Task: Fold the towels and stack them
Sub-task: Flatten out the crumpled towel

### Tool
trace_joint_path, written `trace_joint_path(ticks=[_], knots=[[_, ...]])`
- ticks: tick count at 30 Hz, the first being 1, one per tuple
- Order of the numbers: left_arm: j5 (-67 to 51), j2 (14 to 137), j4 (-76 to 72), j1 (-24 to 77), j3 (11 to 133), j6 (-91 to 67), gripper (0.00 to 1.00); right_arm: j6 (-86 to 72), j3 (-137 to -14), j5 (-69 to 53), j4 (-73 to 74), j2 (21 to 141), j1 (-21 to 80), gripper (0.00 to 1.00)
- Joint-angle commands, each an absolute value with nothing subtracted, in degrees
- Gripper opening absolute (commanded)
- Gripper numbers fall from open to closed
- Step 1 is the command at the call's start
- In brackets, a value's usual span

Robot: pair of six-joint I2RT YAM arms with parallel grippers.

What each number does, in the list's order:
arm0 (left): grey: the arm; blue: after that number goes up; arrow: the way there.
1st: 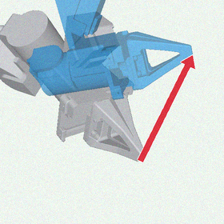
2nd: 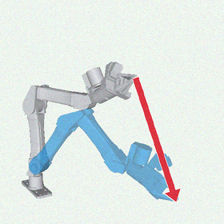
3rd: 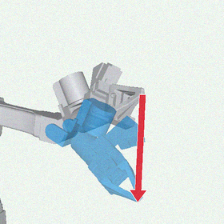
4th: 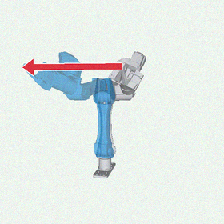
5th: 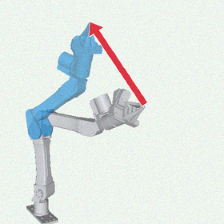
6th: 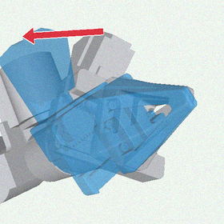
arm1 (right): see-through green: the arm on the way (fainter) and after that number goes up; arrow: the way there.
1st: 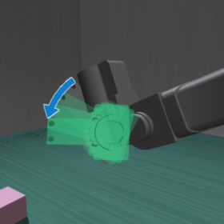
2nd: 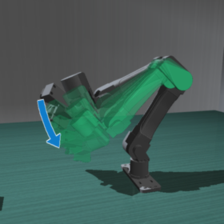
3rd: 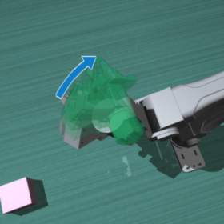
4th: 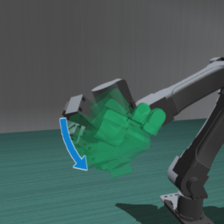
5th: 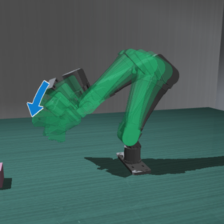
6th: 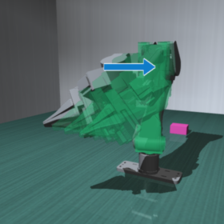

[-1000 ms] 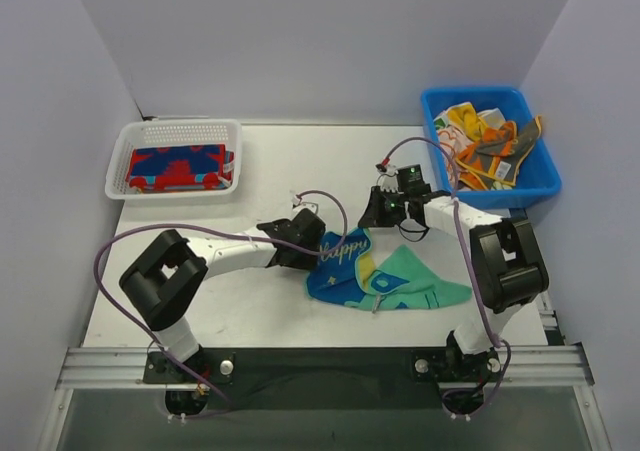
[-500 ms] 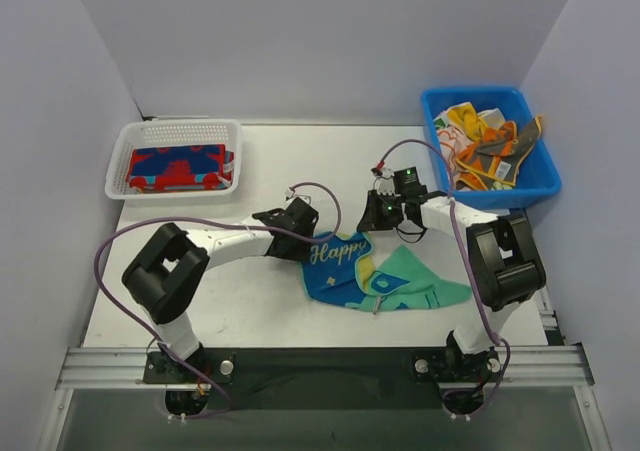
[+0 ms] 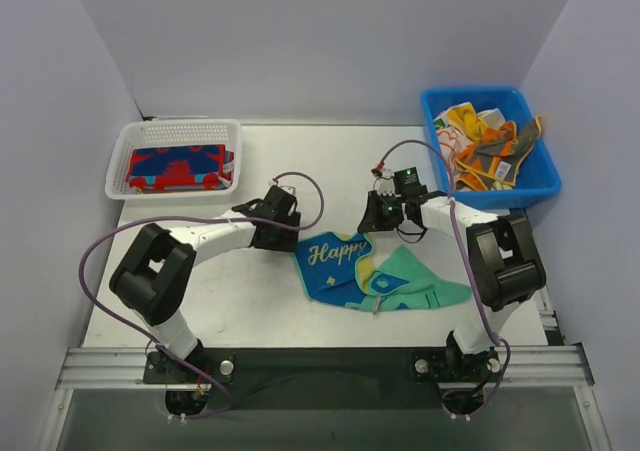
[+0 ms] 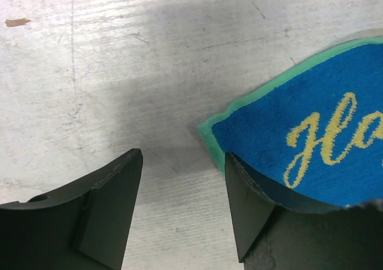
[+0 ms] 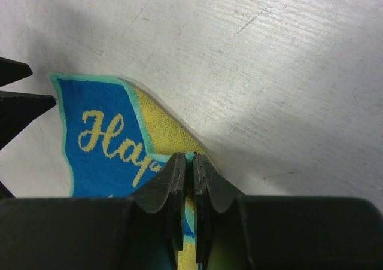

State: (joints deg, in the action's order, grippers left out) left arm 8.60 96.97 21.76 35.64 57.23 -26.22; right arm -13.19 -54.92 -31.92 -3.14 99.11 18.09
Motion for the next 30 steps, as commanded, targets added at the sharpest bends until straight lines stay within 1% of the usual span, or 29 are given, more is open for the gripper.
trace_joint_path(ticks=[1,2,14,18,19,24,30], knots=[[6.15,97.29,18.98,35.86,59.76,-23.91,0.68,-12.39,-57.22,-32.08,-1.93,98.53,18.37,0.00],[6.15,97.82,18.90,35.86,60.20,-23.65,0.65,-12.48,-57.13,-32.08,-1.93,98.53,18.46,0.00],[8.35,104.76,20.48,37.53,64.25,-21.36,0.59,-12.39,-56.95,-32.17,-1.93,98.18,18.37,0.00],[8.26,105.56,21.53,37.79,64.51,-21.36,0.55,-12.39,-56.87,-32.08,-1.93,98.00,18.37,0.00],[8.26,105.47,21.79,37.79,64.34,-21.44,0.51,-12.39,-56.95,-32.08,-1.93,97.91,18.37,0.00],[8.09,104.85,22.32,37.88,63.02,-22.15,0.49,-12.57,-56.95,-32.26,-1.93,97.91,18.37,0.00],[5.63,103.80,23.73,37.88,61.61,-23.11,0.50,-12.48,-56.87,-32.26,-1.85,97.47,18.37,0.00]])
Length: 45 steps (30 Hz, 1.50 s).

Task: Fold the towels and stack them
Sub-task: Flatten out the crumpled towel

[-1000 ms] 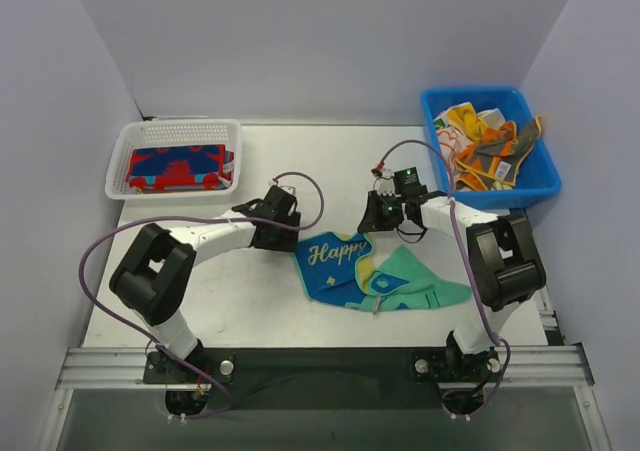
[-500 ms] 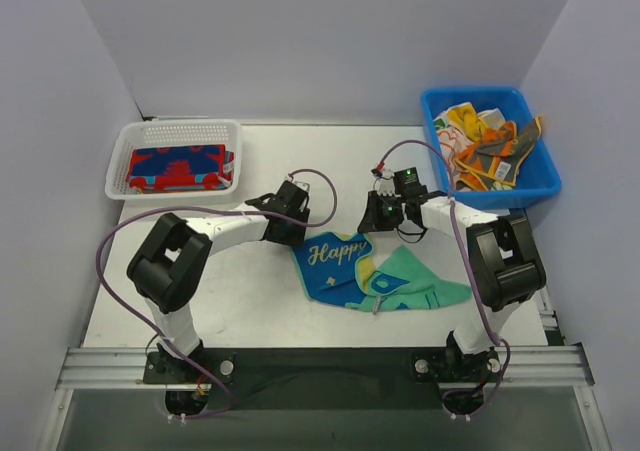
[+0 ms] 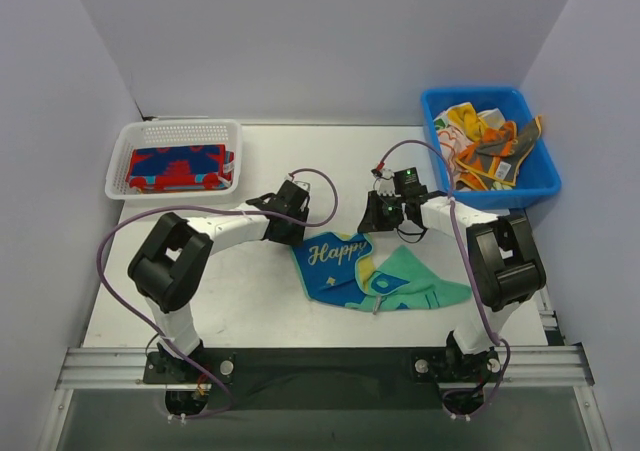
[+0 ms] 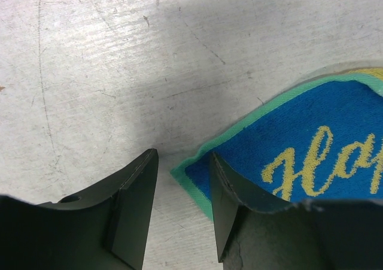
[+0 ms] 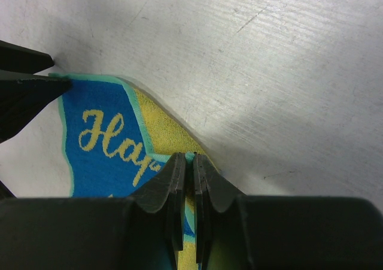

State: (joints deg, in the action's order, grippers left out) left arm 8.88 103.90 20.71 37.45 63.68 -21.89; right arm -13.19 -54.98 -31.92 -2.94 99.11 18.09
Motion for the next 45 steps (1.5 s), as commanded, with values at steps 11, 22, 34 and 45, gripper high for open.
trace_joint_path(ticks=[11,22,34,45], knots=[[5.62,104.06,25.84,38.05,61.26,-22.06,0.48,-12.83,-56.78,-32.34,-1.93,97.29,18.37,0.00],[9.58,107.14,29.44,40.34,63.46,-21.27,0.32,-12.92,-56.86,-32.34,-1.93,97.47,18.28,0.00],[12.74,104.51,30.06,39.03,67.93,-17.06,0.00,-10.82,-59.06,-29.10,-1.32,97.56,15.82,0.00],[18.89,94.05,29.27,36.47,79.44,-4.58,0.00,-5.11,-67.84,-22.33,-1.23,90.71,15.65,0.00]])
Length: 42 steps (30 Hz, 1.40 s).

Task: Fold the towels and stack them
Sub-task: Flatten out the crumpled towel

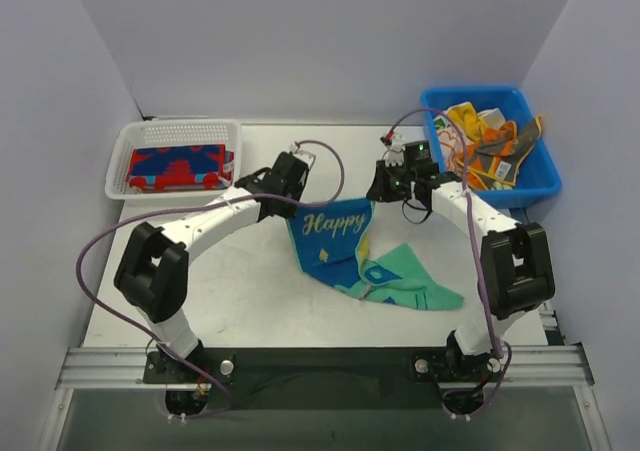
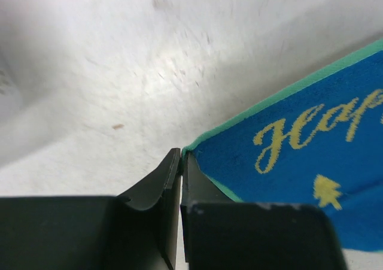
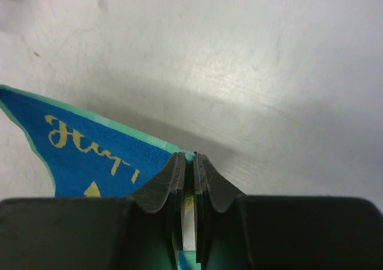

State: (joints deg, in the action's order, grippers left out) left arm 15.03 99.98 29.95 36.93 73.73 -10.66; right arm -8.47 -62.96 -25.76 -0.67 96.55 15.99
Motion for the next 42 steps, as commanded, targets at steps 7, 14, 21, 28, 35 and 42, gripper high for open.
trace_joint_path(ticks=[7,14,21,28,35,42], knots=[[22.50,87.63,26.63,36.39,92.53,4.83,0.00,-2.20,-81.54,-20.57,-0.44,85.53,15.56,0.00],[21.62,83.50,26.37,37.61,103.00,10.45,0.00,-2.02,-89.02,-25.48,-0.35,80.69,15.56,0.00],[19.78,72.44,23.91,43.15,102.05,17.31,0.00,-2.63,-90.00,-34.79,-0.26,71.12,15.64,0.00],[15.04,60.22,23.99,47.02,98.00,15.47,0.00,-6.24,-89.38,-42.01,1.67,62.85,16.00,0.00],[10.73,55.72,26.72,47.02,95.89,11.43,0.00,-8.78,-88.94,-42.63,3.60,58.27,16.08,0.00],[19.29,62.39,27.07,46.67,94.93,10.81,0.00,-11.25,-89.47,-39.38,4.74,63.70,15.56,0.00]])
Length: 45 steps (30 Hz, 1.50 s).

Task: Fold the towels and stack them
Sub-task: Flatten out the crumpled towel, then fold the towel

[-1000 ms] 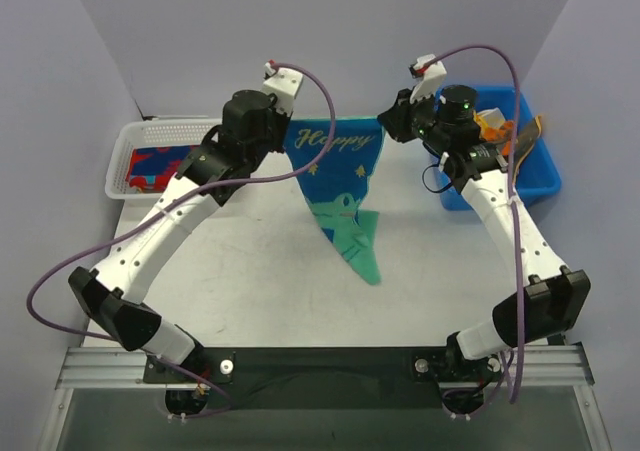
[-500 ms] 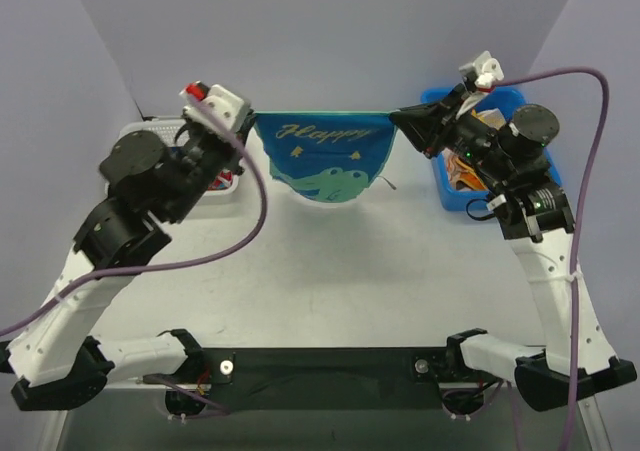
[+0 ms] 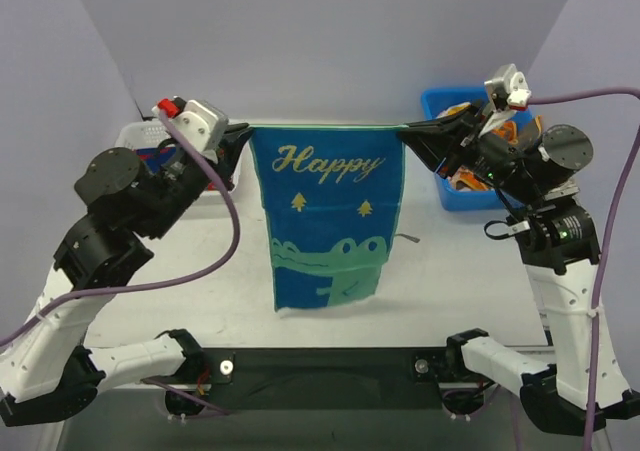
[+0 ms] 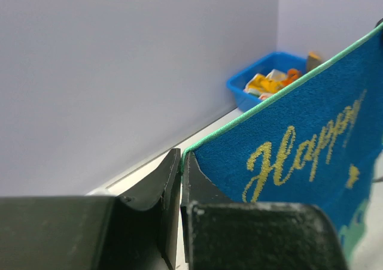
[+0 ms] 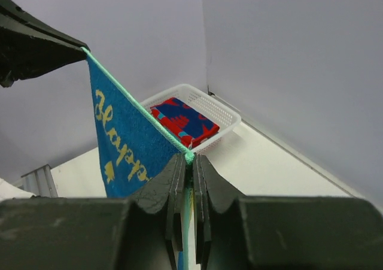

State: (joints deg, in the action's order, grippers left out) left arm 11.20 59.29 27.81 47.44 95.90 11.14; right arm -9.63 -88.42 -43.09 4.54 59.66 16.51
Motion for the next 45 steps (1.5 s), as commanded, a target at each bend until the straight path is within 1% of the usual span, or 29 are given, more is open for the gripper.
trace_joint_path(ticks=[1,2,4,5,6,8,10,11,12,14,15,18,20,23,26,30,31,39,45], knots=[[21.16,63.79,26.11,46.32,94.57,10.98,0.00,-11.16,-89.47,-37.37,4.92,64.85,15.47,0.00],[21.88,66.94,25.41,43.01,94.14,10.73,0.00,-11.16,-89.47,-36.66,5.10,66.34,15.12,0.00],[14.89,70.99,24.79,36.95,93.61,7.84,0.00,-10.55,-89.38,-34.73,5.18,70.91,14.94,0.00],[11.63,75.45,24.26,31.43,93.43,4.60,0.00,-9.94,-89.38,-34.11,5.19,72.67,14.59,0.00],[9.17,77.59,23.47,30.25,92.91,4.14,0.00,-9.24,-89.47,-34.01,5.19,76.51,14.42,0.00],[10.80,84.16,18.92,29.10,91.15,5.09,0.00,-6.52,-89.56,-31.75,4.49,80.75,14.06,0.00],[10.72,88.92,14.88,27.43,91.14,5.54,0.00,-4.06,-90.43,-31.29,3.96,87.78,13.62,0.00],[10.81,93.90,13.90,26.99,92.36,5.28,0.00,-3.00,-90.96,-30.51,3.43,90.24,13.54,0.00],[10.90,96.39,13.19,25.76,93.16,5.01,0.00,-0.81,-91.40,-30.50,2.30,95.14,13.10,0.00],[10.81,103.23,11.08,24.79,96.13,4.14,0.00,0.86,-93.16,-30.85,0.45,99.91,12.57,0.00],[10.72,105.45,10.64,24.26,97.63,4.04,0.00,1.92,-93.95,-31.37,-1.39,104.19,12.22,0.00],[10.11,113.19,9.49,22.68,102.80,3.69,0.00,3.68,-97.29,-32.34,-3.69,110.98,11.08,0.00],[10.02,117.31,9.32,21.71,105.28,3.26,0.00,6.06,-98.95,-32.43,-4.91,113.28,10.81,0.00],[8.53,120.31,8.88,20.74,107.75,2.73,0.00,6.77,-100.37,-33.39,-5.27,116.80,10.20,0.01],[6.43,120.67,7.91,20.48,107.32,2.72,0.00,7.56,-99.58,-34.19,-5.62,117.33,9.76,0.02],[3.25,118.22,6.33,20.57,102.58,3.16,0.00,8.79,-95.20,-35.33,-5.63,115.41,9.58,0.06],[3.08,117.43,5.98,20.57,99.61,2.90,0.00,9.14,-94.14,-35.59,-5.63,114.70,9.58,0.06],[-1.39,104.51,2.90,20.65,84.12,-0.61,0.00,12.91,-84.03,-39.81,-4.22,105.13,9.67,0.12],[-7.46,98.18,6.94,21.18,77.01,-3.86,0.00,15.47,-76.74,-39.90,-0.26,97.57,10.37,0.12]])
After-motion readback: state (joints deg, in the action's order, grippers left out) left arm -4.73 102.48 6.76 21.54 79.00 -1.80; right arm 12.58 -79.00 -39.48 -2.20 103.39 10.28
